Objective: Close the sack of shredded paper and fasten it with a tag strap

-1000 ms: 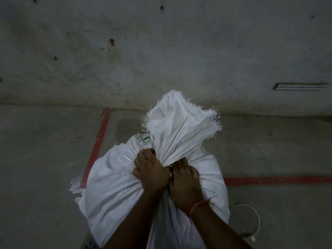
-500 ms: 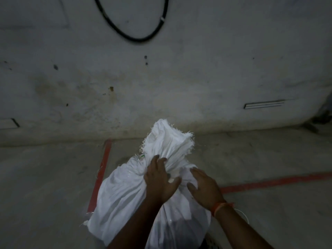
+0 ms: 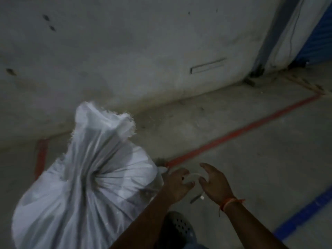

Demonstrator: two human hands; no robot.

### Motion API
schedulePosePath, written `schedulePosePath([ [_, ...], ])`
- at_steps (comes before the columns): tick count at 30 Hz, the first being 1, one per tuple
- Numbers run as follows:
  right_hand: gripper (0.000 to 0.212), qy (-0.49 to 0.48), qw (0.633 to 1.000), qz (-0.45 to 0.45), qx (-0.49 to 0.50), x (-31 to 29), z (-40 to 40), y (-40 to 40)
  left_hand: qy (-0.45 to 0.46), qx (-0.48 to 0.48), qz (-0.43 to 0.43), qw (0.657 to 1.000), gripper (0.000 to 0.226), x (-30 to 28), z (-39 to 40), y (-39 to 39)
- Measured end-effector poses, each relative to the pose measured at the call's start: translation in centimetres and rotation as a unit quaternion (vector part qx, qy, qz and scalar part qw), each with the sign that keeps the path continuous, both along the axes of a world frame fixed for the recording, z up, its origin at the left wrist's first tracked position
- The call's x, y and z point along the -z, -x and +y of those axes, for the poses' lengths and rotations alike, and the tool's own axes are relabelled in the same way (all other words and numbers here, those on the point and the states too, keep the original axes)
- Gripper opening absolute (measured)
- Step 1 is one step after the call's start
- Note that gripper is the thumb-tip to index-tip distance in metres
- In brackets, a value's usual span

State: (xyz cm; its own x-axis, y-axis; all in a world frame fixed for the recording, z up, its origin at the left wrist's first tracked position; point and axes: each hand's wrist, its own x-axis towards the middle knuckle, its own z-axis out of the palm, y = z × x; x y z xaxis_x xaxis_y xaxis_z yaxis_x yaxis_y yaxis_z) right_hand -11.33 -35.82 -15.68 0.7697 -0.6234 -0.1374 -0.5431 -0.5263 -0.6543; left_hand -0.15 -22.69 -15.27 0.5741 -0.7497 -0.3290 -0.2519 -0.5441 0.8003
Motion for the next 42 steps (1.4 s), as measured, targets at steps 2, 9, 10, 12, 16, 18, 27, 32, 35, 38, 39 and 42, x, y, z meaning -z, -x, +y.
schedulePosePath([
  [2,0.050,-0.024,0.999,0.031,0.035,4.0,-1.6,0.9,-0.016,0.000,0.031,0.999,0.052,3.6,-2.0,0.3],
  [9,0.056,-0.087,0.977,0.181,0.070,18.7,-4.4,2.1,-0.096,-0.026,0.085,0.991,0.041,15.7,-5.4,0.1],
  [10,0.055,-0.098,0.972,0.204,0.066,20.1,-4.3,1.8,-0.111,-0.025,0.103,0.988,0.037,17.1,-5.5,0.2],
  [12,0.056,-0.126,0.961,0.243,0.052,22.6,-4.0,0.8,-0.137,-0.031,0.126,0.982,0.038,20.0,-5.4,0.4],
  [16,0.063,-0.195,0.944,0.263,0.033,26.3,-3.3,-1.9,-0.189,-0.053,0.131,0.972,0.045,23.4,-4.4,0.9],
  [18,0.056,-0.212,0.935,0.280,0.044,27.7,-3.0,-3.0,-0.208,-0.065,0.129,0.967,0.042,24.2,-3.8,1.2],
  [27,0.042,-0.154,0.962,0.157,0.164,21.0,-1.9,-2.4,-0.122,-0.144,0.177,0.966,0.034,18.5,-4.5,-0.1],
  [32,0.034,-0.076,0.992,0.007,0.097,9.9,1.7,0.0,-0.014,-0.168,0.191,0.967,0.030,8.2,-4.7,-2.1],
  [35,0.030,-0.081,0.994,-0.060,0.038,3.0,4.8,0.7,0.012,-0.153,0.204,0.967,0.022,1.8,-3.8,-3.0],
  [38,0.028,-0.079,0.990,-0.108,-0.043,-3.3,8.2,0.6,0.058,-0.151,0.257,0.953,0.017,-4.3,-0.9,-2.9],
  [39,0.023,-0.076,0.987,-0.123,-0.067,-5.1,9.5,0.2,0.061,-0.143,0.230,0.961,0.019,-5.8,0.3,-2.8],
  [42,0.004,-0.096,0.977,-0.154,-0.109,-9.6,12.7,-1.4,0.092,-0.129,0.153,0.975,0.024,-9.5,4.0,-3.0],
])
